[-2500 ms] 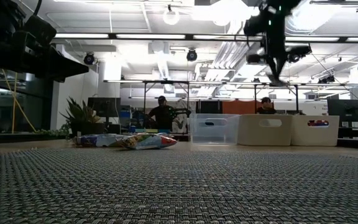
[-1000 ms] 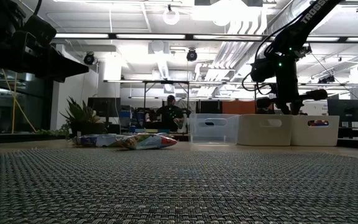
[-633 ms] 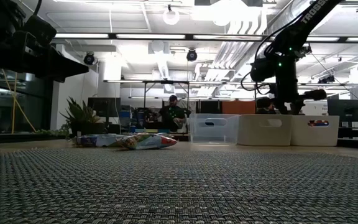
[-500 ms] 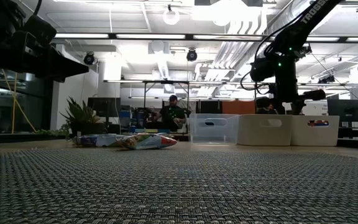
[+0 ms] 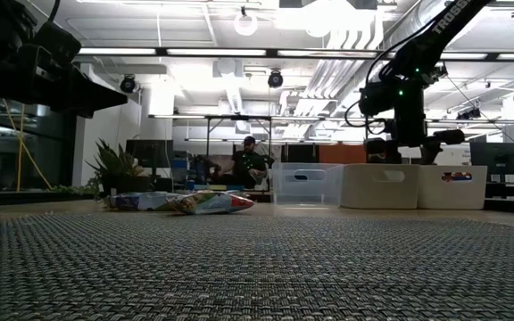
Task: Pick and place Granola Bars by type
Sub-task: Put the red granola bar into the gray bin
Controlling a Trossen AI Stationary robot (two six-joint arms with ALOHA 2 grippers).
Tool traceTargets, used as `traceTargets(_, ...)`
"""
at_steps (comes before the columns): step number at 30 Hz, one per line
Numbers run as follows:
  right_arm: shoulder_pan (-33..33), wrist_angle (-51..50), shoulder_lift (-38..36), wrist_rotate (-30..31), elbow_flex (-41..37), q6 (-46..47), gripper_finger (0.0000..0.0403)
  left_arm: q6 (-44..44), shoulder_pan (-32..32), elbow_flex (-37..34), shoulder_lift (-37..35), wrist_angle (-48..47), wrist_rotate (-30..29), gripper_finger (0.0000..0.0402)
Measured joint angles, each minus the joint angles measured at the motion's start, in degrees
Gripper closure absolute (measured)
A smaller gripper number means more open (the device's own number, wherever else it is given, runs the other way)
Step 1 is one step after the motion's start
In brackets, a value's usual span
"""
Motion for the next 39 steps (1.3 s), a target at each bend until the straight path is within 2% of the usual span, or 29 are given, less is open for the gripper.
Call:
traceTargets(7,0.0,1.2,0.0,-0.2,0.0,-2.3,0.0181,0.0,0.0,0.0,0.0,0.0,0.0,0.04)
traceTargets(26,0.0,0.6,-0.7,1.2,0.0,-4.9,0.0191,0.0,0.0,0.0,0.0,0.0,0.0,0.04)
traceTargets(34,0.0,1.2,-7.6,5.4,0.0,-6.5,0.019,0.0,0.0,0.0,0.0,0.0,0.0,0.04)
traceTargets(39,0.5,7.0,-13.9,3.0,0.0,-10.3,0.019,0.0,0.0,0.0,0.0,0.0,0.0,0.04)
